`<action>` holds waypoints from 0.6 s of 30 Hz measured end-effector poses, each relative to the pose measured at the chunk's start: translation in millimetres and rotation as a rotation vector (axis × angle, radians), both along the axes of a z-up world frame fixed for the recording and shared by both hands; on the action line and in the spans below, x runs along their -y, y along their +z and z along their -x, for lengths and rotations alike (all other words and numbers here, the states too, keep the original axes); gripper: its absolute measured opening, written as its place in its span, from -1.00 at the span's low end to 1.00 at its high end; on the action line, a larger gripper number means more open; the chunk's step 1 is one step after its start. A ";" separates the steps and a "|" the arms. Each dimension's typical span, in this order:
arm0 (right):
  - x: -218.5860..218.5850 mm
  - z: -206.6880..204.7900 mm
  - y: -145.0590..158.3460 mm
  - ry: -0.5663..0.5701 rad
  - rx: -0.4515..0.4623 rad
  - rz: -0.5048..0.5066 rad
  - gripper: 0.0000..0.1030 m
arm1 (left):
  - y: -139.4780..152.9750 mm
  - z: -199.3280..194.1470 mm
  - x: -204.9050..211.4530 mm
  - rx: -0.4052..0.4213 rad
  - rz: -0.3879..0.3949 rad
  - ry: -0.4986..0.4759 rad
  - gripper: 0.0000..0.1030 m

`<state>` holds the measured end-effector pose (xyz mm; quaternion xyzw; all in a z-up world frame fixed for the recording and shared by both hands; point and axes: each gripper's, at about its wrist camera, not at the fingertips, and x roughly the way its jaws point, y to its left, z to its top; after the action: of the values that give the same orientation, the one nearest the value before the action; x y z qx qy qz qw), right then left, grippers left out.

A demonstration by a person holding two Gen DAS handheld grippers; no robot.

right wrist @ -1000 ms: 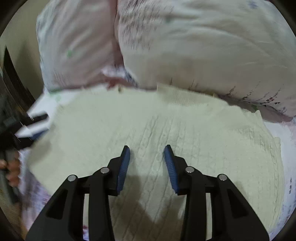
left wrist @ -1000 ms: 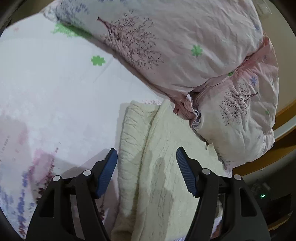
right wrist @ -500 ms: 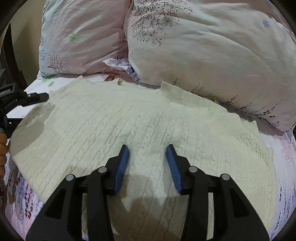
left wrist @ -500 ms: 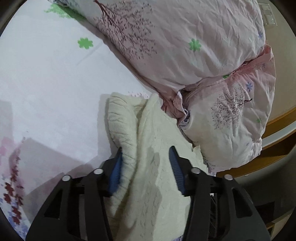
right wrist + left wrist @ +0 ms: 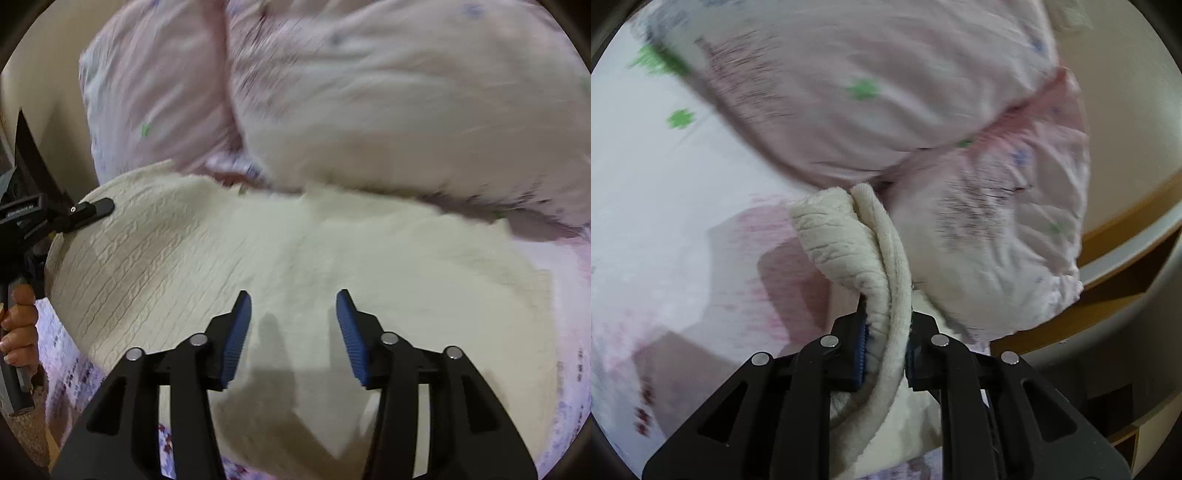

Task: Fold small clothes
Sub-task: 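Grasp the folded cardigan edge with the left gripper and lift it, then fold the lifted edge over the cardigan and open the left gripper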

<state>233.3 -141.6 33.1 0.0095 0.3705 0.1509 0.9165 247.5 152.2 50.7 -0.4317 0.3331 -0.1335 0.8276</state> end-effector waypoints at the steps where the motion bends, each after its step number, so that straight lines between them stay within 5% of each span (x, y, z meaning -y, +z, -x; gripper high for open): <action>1: 9.9 4.3 5.1 -0.014 0.019 -0.008 0.09 | 6.3 -0.7 7.7 0.013 -0.001 -0.005 -0.73; 11: 111.4 23.7 11.6 -0.178 0.031 -0.105 0.12 | 46.3 -18.4 125.1 0.086 -0.039 -0.109 -0.76; 18: 178.2 36.3 -1.1 -0.291 0.009 -0.176 0.12 | 27.9 -35.0 222.1 0.046 -0.146 -0.210 -0.77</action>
<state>197.0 -319.7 32.0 0.1425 0.3466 0.0483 0.9259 282.4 -69.9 78.6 -0.3297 0.3663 -0.2048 0.8457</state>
